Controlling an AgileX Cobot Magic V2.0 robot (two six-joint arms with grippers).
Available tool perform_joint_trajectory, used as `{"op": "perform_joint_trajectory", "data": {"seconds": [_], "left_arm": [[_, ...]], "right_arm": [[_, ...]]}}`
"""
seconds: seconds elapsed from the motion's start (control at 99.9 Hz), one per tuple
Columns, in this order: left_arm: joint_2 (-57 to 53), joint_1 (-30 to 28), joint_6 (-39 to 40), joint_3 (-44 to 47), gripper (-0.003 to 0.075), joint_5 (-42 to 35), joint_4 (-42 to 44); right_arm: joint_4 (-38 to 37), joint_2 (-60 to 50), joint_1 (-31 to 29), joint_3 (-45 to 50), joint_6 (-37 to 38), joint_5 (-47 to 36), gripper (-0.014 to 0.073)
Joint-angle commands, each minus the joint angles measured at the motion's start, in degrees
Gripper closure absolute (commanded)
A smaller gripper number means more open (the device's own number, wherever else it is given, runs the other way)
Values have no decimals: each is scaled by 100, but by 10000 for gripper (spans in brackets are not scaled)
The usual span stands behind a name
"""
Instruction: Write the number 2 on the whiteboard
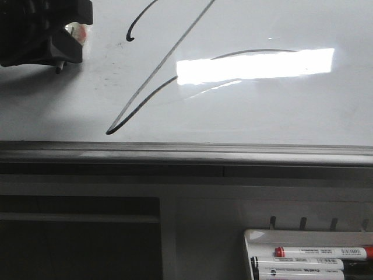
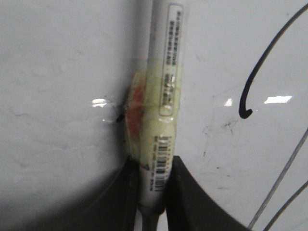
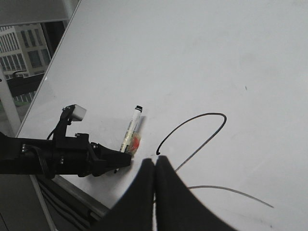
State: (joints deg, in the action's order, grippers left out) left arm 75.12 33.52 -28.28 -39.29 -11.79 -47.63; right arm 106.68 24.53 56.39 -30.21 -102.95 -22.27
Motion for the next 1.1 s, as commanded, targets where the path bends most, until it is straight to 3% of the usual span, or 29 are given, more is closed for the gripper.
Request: {"op": "perform_joint_trajectory", "data": {"seconds": [0.0,0.25,0.491,0.751,0.941,1.091], "left_arm": [[-52,-11,45,-170,740,-316,2],[-52,-11,45,-170,731,-316,-199],[-52,-11,45,-170,493,-326,-294],[-52,-11,45,-170,463,-421,-294],[-52,-11,45,-170,228,-458,-294],[-52,-25,45,-170,206,-458,-294]], "right_arm": [[17,40,-5,-131,-20,238,672],[17,40,-5,-131,-20,326,672],[17,40,-5,-131,-20,339,672],[17,40,-5,-131,-20,339,672],[17,40,-5,-131,-20,339,672],[17,40,-5,-131,-20,339,672]]}}
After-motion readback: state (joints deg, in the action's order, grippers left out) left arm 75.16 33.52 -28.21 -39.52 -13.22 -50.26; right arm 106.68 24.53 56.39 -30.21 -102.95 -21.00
